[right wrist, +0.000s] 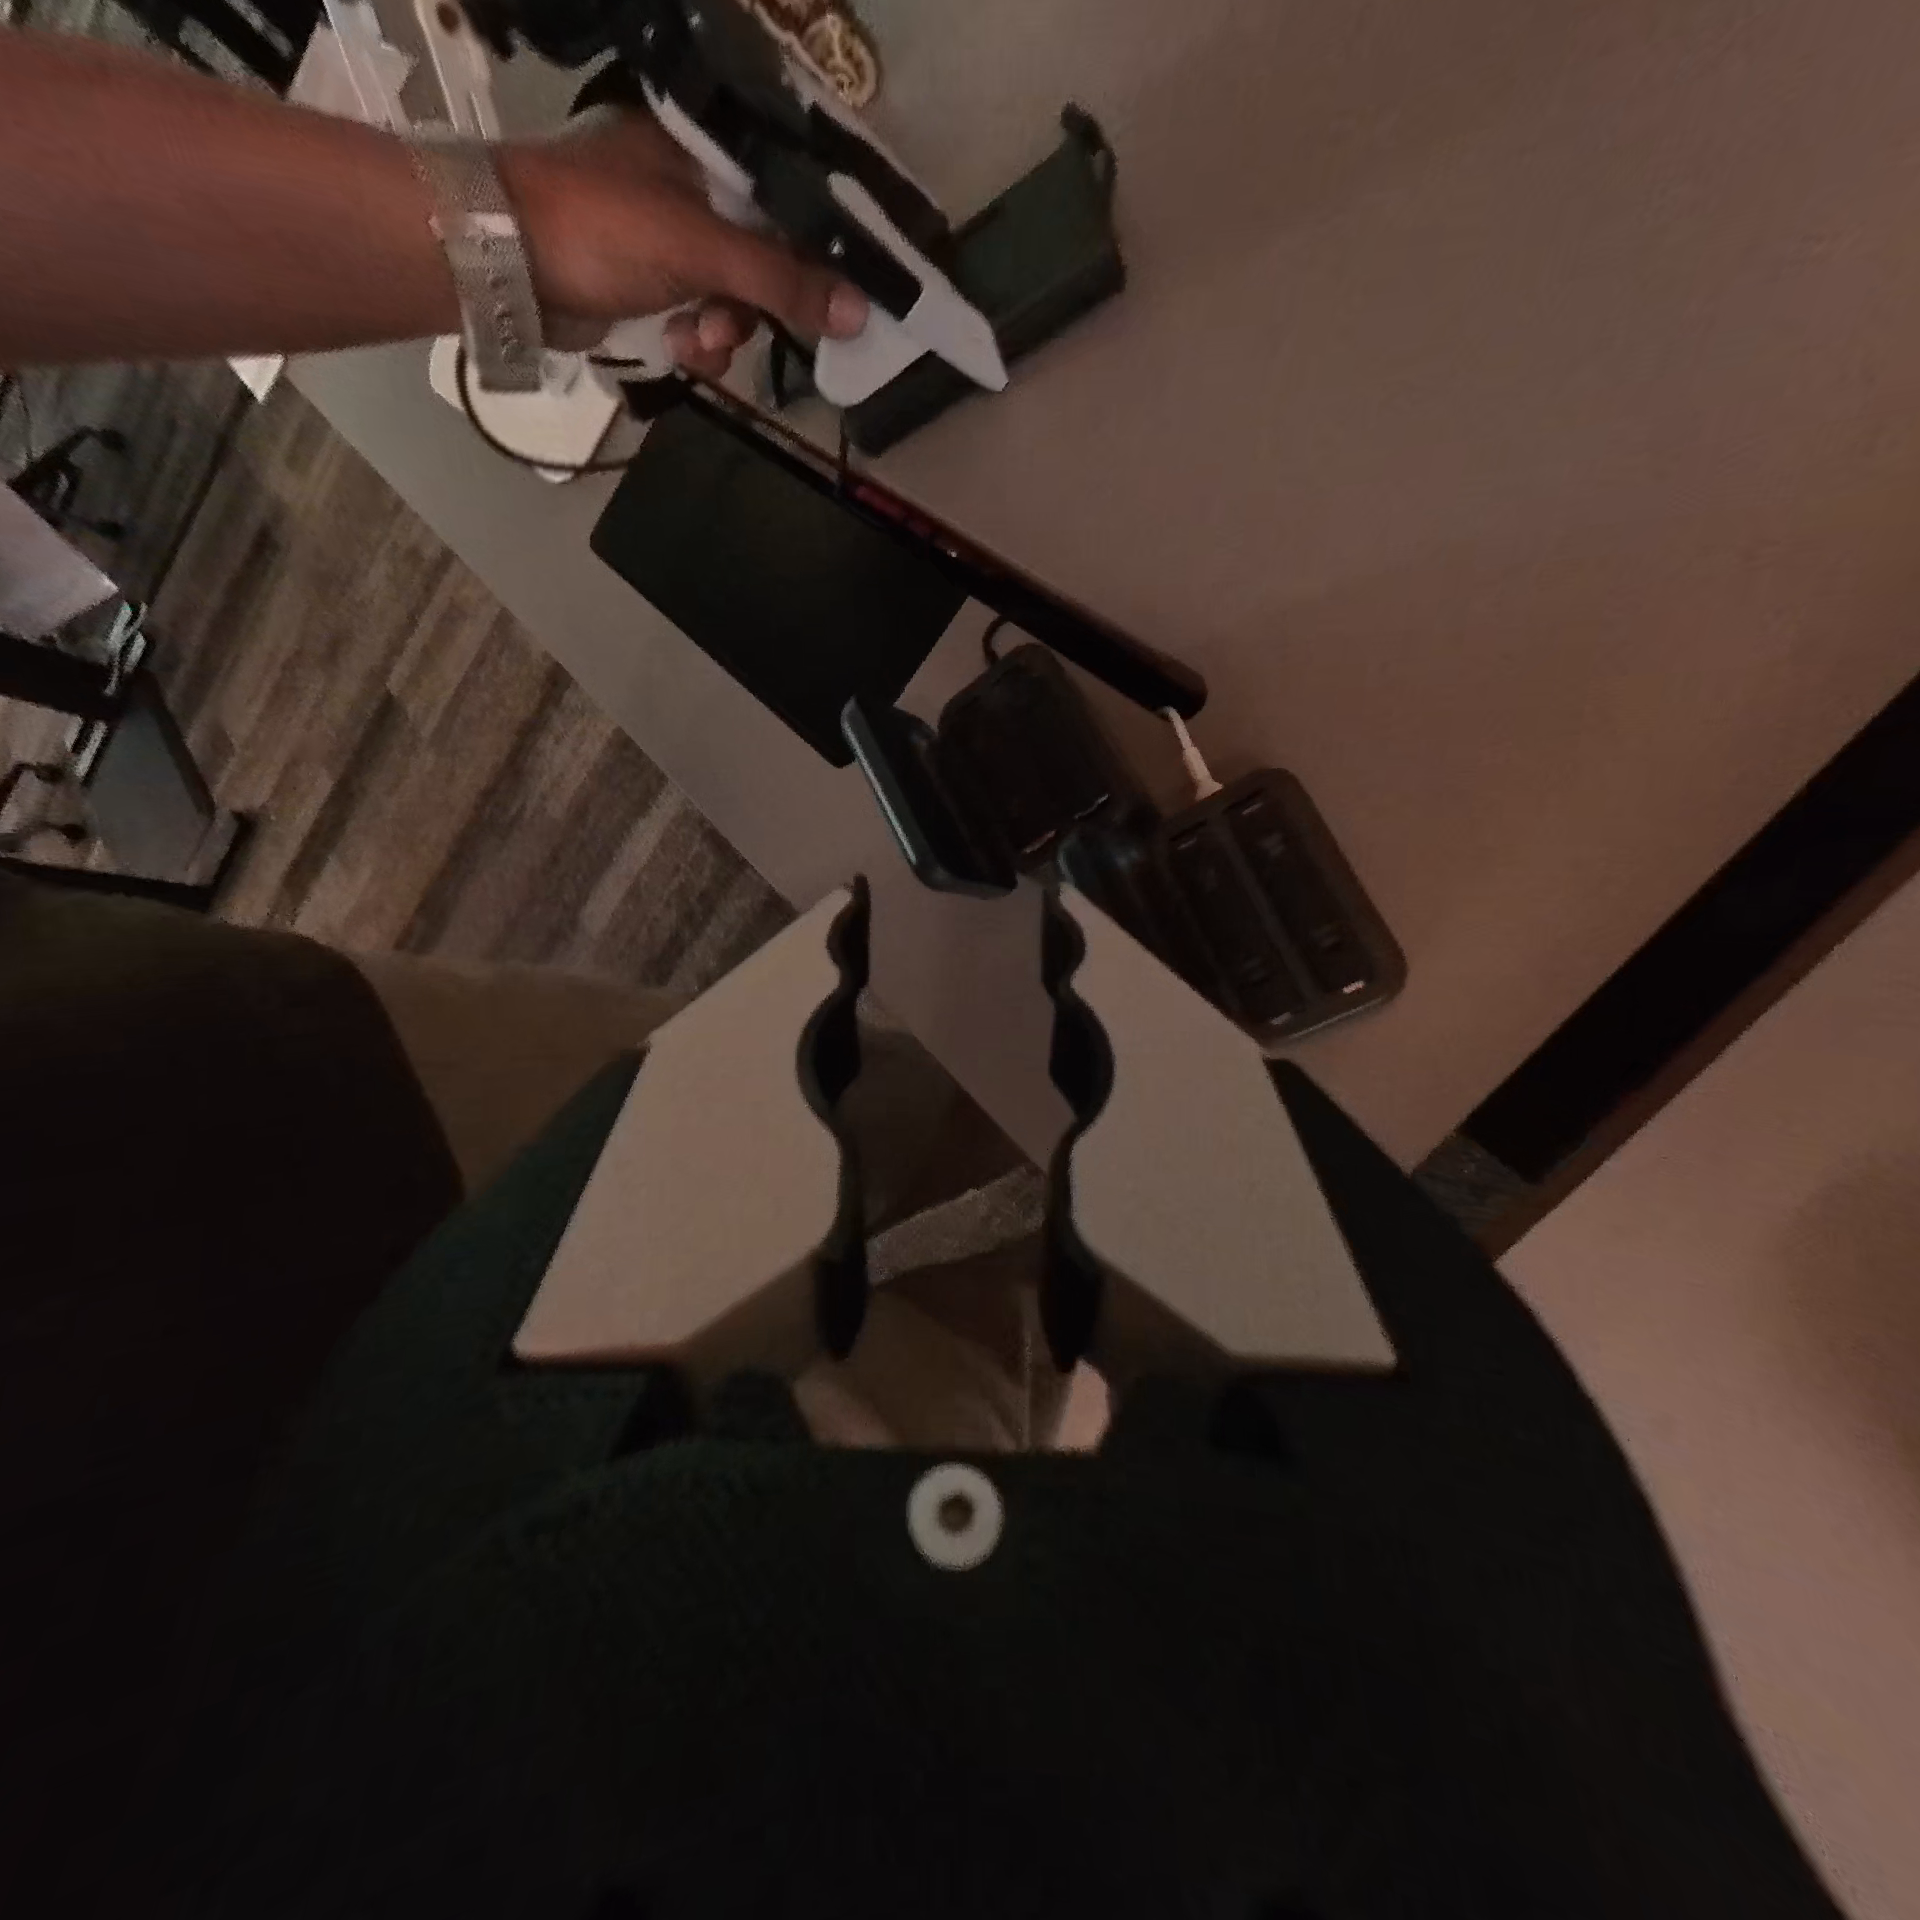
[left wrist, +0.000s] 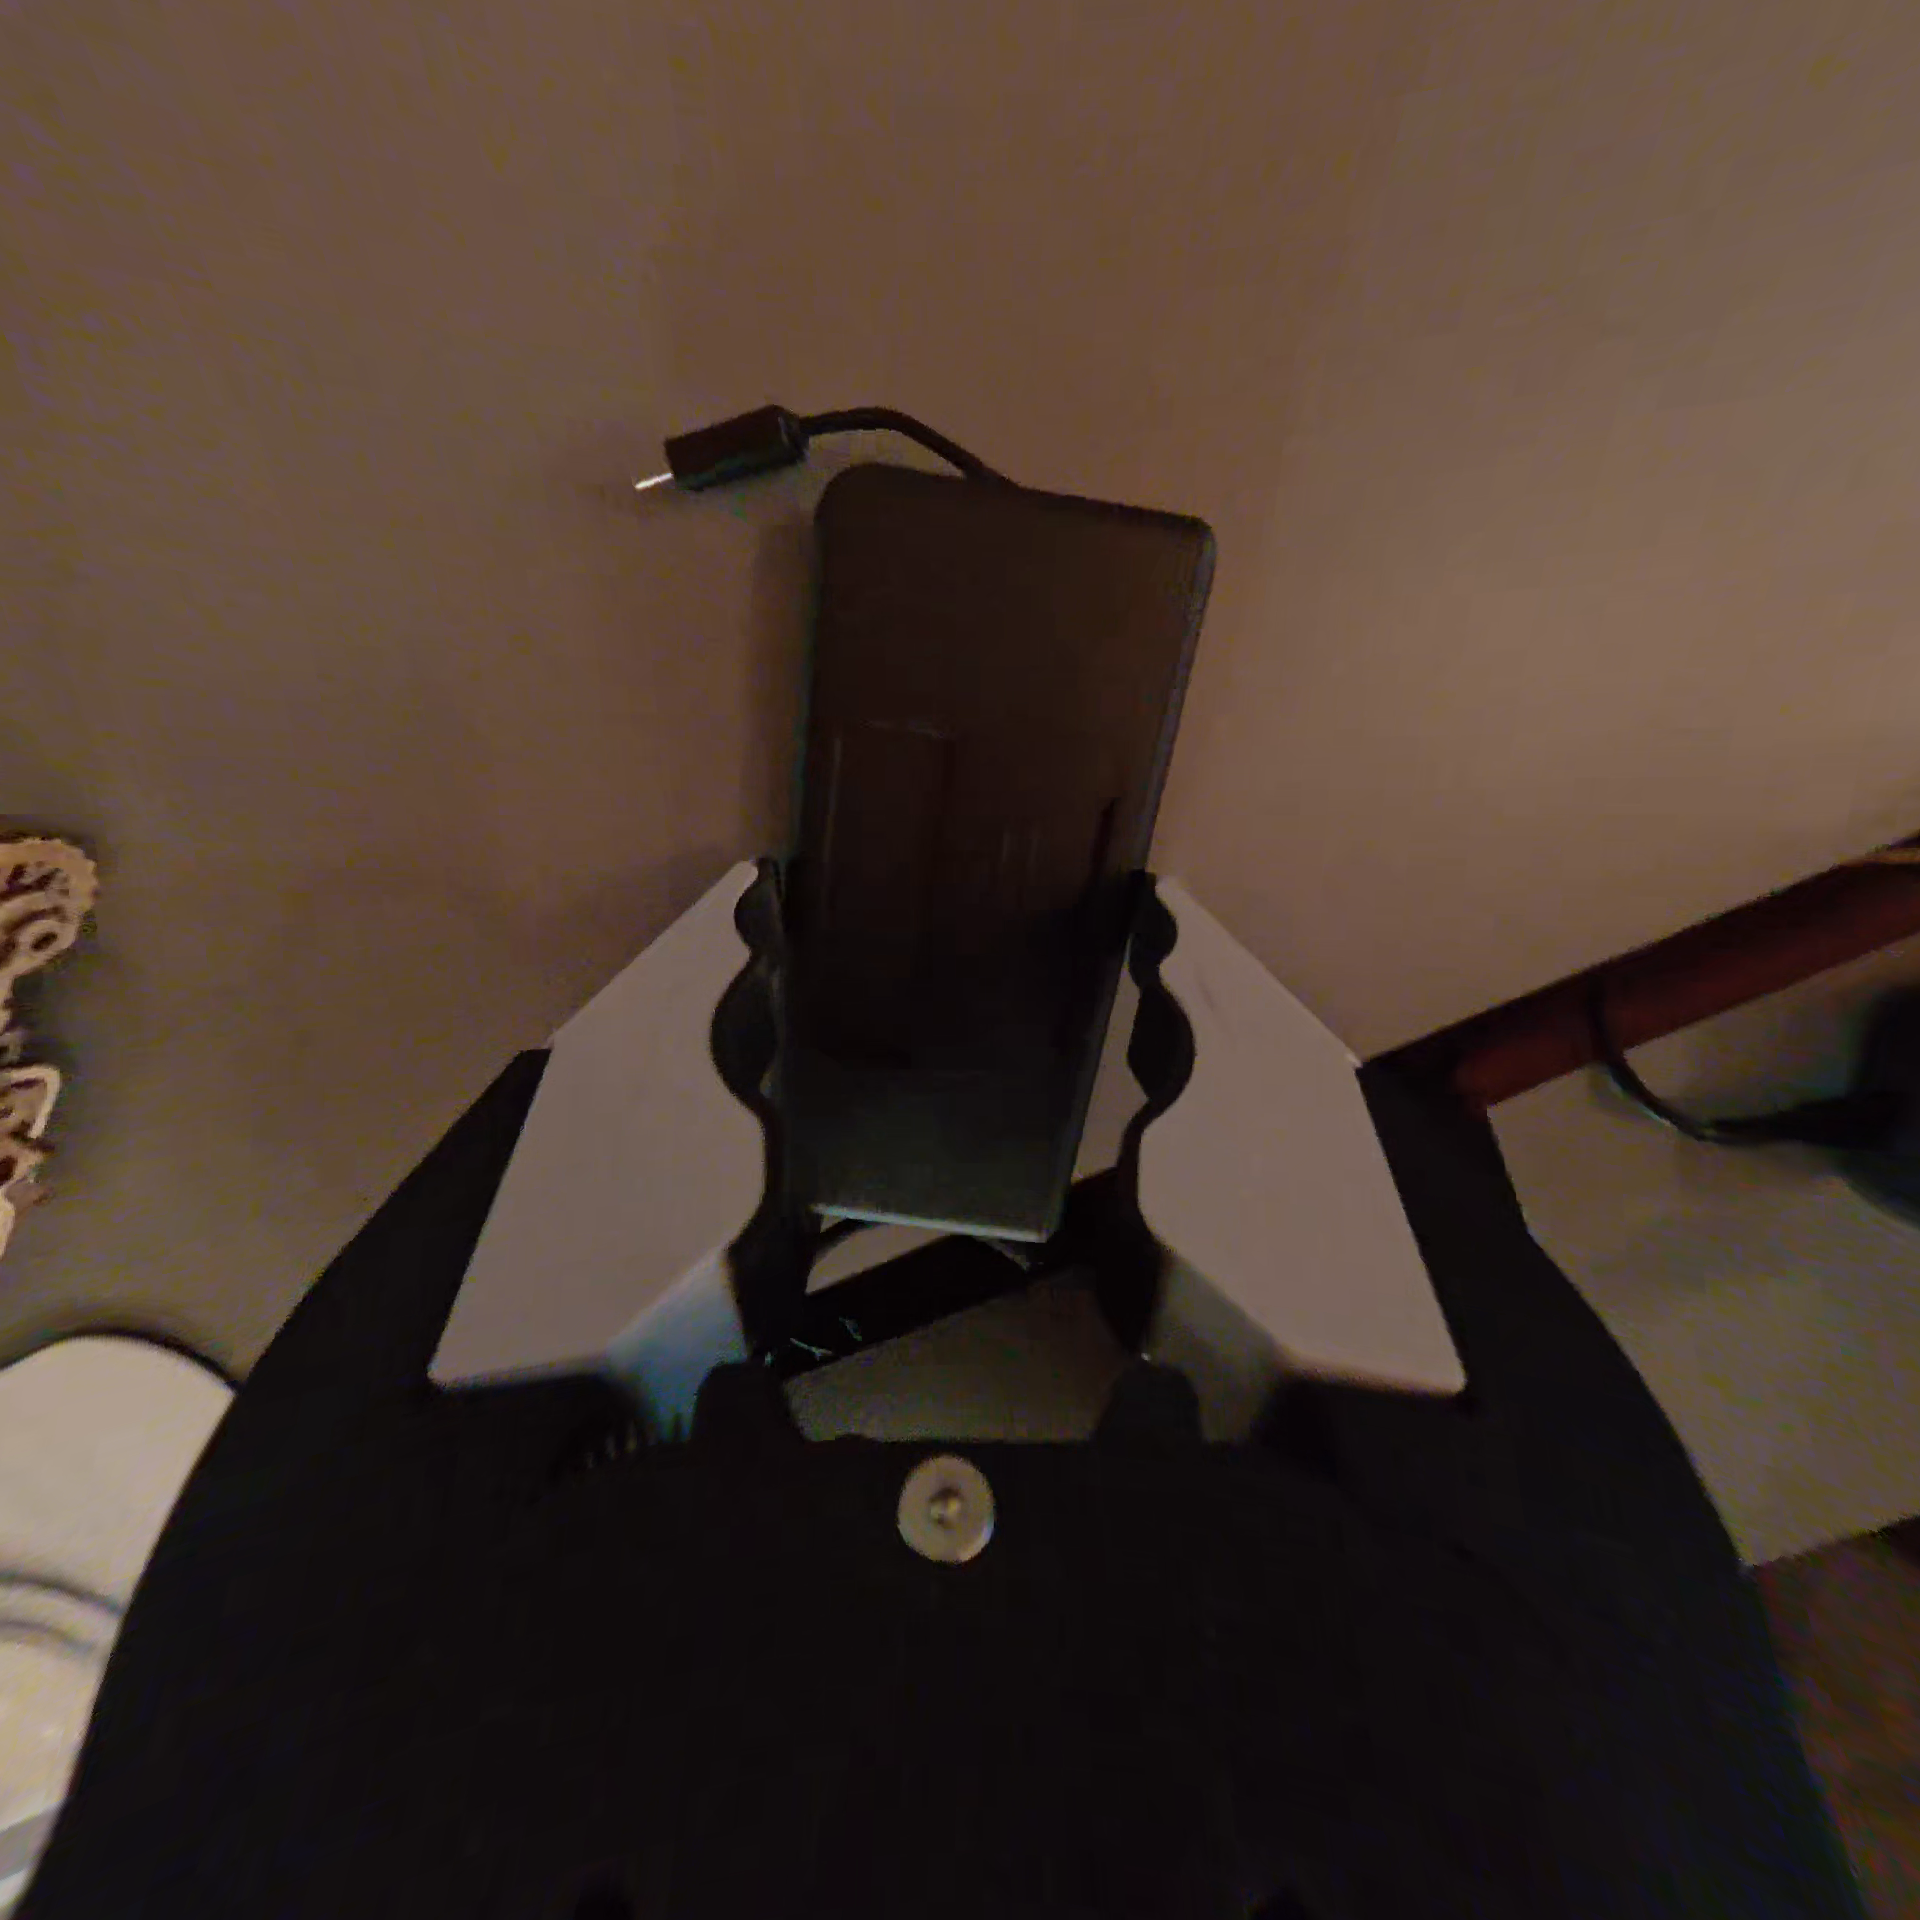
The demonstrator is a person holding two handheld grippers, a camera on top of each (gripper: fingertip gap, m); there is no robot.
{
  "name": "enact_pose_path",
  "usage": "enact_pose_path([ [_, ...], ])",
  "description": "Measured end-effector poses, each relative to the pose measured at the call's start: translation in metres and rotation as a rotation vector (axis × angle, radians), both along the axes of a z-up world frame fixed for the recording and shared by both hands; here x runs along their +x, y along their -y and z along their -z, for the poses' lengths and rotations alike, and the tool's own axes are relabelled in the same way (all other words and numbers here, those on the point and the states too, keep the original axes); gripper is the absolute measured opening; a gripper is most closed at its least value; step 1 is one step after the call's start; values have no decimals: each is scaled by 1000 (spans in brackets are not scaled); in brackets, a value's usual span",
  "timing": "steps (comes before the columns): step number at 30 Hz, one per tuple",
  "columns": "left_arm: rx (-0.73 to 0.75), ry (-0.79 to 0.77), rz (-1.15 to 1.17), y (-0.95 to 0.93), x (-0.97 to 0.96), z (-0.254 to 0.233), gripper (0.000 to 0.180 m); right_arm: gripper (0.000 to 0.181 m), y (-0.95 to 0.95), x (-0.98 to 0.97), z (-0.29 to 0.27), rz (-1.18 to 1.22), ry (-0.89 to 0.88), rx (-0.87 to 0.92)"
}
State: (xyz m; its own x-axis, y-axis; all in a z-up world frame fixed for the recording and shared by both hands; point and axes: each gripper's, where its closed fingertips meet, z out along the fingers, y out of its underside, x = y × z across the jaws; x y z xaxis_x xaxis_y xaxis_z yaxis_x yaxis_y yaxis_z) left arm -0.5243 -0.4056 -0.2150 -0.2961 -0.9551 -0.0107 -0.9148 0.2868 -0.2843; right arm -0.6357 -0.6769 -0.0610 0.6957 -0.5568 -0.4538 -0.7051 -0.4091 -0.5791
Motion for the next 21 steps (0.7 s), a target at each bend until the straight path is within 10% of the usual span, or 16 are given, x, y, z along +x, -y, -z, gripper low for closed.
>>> enact_pose_path([
  [11,-362,292,217,53,-87,-157,62,29,-1,14,-7,56,-1,54],
  [21,-169,111,587,92,-197,-92,60,29,-12,0,-3,23,-40,65],
])
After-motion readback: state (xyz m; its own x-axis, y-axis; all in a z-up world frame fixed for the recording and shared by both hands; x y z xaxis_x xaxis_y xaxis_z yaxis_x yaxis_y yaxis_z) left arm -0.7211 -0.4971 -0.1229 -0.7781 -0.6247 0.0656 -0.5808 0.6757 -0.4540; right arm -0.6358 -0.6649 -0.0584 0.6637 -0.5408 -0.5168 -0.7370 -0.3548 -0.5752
